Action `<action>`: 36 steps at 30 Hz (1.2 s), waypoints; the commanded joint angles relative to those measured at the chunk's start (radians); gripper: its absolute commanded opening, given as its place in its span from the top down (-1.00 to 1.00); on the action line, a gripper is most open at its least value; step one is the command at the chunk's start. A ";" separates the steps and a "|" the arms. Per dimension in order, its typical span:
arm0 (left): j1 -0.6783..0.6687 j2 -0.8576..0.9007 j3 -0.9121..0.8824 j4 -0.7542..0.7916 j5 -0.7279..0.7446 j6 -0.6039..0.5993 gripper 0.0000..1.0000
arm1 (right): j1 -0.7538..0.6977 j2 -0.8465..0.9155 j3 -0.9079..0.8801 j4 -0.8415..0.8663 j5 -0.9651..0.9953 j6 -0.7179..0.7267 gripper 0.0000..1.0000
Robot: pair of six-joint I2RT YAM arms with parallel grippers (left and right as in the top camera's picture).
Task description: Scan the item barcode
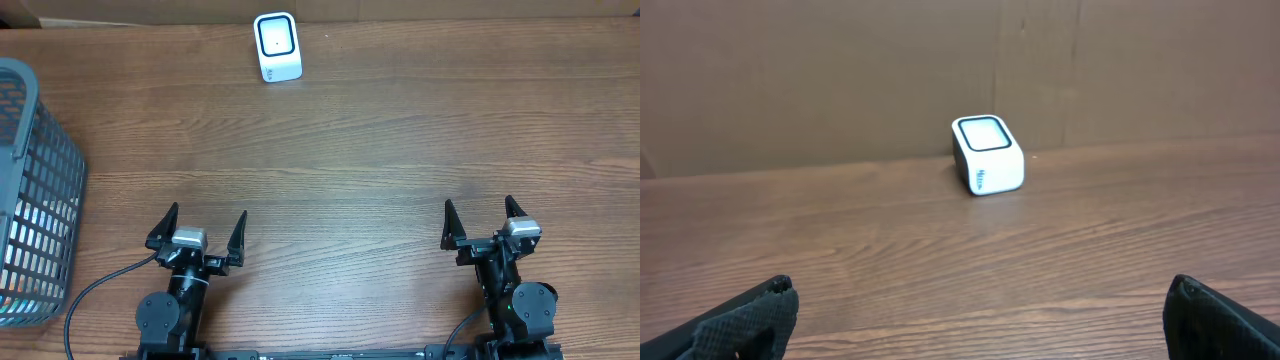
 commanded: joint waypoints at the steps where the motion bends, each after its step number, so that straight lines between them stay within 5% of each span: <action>1: 0.003 -0.011 -0.004 -0.005 0.037 -0.007 -0.99 | -0.003 -0.007 -0.010 0.004 0.009 -0.002 -1.00; 16: 0.004 0.023 0.104 -0.106 0.035 -0.082 -0.99 | -0.003 -0.007 -0.010 0.004 0.009 -0.002 -1.00; 32: 0.004 0.425 0.453 -0.206 0.081 -0.086 -0.99 | -0.003 -0.007 -0.010 0.004 0.009 -0.002 -1.00; 36: 0.004 0.562 0.629 -0.337 0.091 -0.086 -1.00 | -0.003 -0.007 -0.010 0.004 0.009 -0.002 -1.00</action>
